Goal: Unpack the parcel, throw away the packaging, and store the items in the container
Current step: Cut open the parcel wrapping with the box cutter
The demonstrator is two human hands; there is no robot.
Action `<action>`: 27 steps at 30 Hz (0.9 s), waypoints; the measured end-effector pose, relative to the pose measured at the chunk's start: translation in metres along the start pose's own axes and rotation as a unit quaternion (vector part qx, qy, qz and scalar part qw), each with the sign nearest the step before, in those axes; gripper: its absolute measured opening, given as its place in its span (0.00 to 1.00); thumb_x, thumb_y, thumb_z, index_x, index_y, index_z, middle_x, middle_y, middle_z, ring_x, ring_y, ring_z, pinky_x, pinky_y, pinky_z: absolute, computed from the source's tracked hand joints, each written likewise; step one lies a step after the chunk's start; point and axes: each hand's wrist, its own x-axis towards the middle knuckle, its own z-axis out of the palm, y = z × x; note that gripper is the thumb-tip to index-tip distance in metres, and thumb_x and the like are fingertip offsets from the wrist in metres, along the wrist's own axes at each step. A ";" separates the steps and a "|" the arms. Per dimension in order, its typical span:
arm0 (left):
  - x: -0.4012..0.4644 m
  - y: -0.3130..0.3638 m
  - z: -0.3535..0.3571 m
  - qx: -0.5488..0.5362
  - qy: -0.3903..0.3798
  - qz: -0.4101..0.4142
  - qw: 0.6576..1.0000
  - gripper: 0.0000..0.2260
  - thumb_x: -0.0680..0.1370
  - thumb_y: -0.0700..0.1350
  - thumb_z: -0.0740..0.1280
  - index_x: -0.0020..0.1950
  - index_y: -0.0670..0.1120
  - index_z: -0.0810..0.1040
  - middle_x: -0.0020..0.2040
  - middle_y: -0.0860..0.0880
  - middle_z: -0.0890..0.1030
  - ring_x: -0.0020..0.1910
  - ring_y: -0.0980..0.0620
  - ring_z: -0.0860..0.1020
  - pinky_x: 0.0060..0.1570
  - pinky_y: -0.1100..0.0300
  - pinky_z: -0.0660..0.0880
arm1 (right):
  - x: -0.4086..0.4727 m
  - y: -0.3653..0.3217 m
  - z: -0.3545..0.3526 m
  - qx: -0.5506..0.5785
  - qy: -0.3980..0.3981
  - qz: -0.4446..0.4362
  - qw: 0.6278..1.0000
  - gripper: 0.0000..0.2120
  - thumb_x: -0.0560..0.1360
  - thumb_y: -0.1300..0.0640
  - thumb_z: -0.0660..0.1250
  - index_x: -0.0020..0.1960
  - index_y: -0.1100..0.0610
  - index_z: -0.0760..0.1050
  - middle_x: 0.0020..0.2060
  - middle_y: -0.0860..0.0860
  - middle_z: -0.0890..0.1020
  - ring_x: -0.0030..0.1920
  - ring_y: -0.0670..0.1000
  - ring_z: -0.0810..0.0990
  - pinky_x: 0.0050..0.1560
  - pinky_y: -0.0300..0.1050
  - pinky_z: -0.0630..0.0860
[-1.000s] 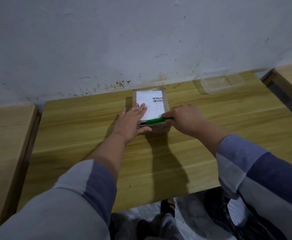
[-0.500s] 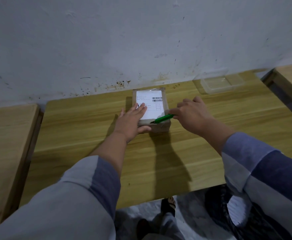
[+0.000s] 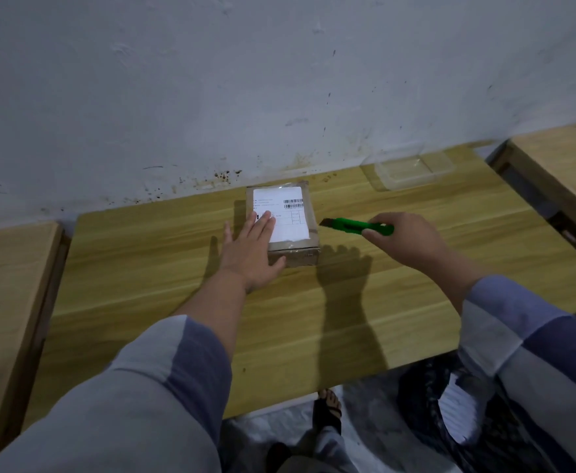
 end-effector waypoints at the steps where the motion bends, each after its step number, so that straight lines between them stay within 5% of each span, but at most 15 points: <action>1: 0.001 0.004 0.000 0.002 0.001 -0.001 1.000 0.39 0.76 0.66 0.54 0.78 0.48 0.41 0.79 0.51 0.41 0.78 0.51 0.40 0.73 0.36 0.39 | 0.001 0.000 0.001 0.056 -0.002 0.025 0.998 0.16 0.76 0.48 0.63 0.61 0.51 0.77 0.46 0.56 0.84 0.41 0.56 0.80 0.40 0.46 0.73; 5: 0.008 0.025 -0.001 -0.041 0.012 0.014 0.999 0.41 0.73 0.72 0.49 0.78 0.51 0.40 0.79 0.53 0.39 0.77 0.53 0.38 0.72 0.37 0.35 | 0.009 -0.004 0.013 0.272 -0.037 0.124 0.954 0.17 0.78 0.57 0.61 0.67 0.53 0.73 0.39 0.54 0.81 0.30 0.47 0.73 0.30 0.42 0.67; 11: 0.047 0.046 -0.006 -0.086 -0.004 -0.066 0.994 0.41 0.74 0.72 0.46 0.78 0.49 0.40 0.79 0.50 0.38 0.77 0.51 0.36 0.73 0.36 0.39 | 0.031 -0.009 0.038 0.366 -0.072 0.189 0.908 0.25 0.78 0.65 0.56 0.74 0.52 0.62 0.52 0.56 0.81 0.38 0.50 0.75 0.33 0.42 0.68; 15: 0.063 0.048 -0.004 -0.079 -0.026 -0.102 0.991 0.44 0.72 0.74 0.47 0.78 0.49 0.40 0.79 0.49 0.37 0.77 0.49 0.35 0.72 0.36 0.36 | 0.054 -0.005 0.055 0.298 0.017 0.195 0.934 0.24 0.74 0.61 0.66 0.69 0.53 0.69 0.59 0.57 0.80 0.54 0.57 0.80 0.49 0.47 0.76; 20: 0.065 0.052 0.006 -0.065 0.017 -0.115 0.991 0.42 0.73 0.71 0.48 0.78 0.49 0.40 0.79 0.50 0.37 0.77 0.50 0.35 0.72 0.35 0.41 | 0.090 -0.006 0.070 0.183 0.025 0.192 0.964 0.19 0.75 0.54 0.65 0.65 0.51 0.74 0.56 0.58 0.81 0.57 0.60 0.79 0.55 0.49 0.77; 27: 0.066 0.054 0.011 -0.060 0.053 -0.122 0.989 0.41 0.72 0.69 0.48 0.78 0.49 0.43 0.79 0.50 0.39 0.77 0.50 0.38 0.73 0.36 0.42 | 0.136 0.000 0.089 0.072 0.024 0.144 0.987 0.20 0.78 0.49 0.59 0.68 0.53 0.69 0.62 0.59 0.72 0.64 0.60 0.69 0.63 0.56 0.69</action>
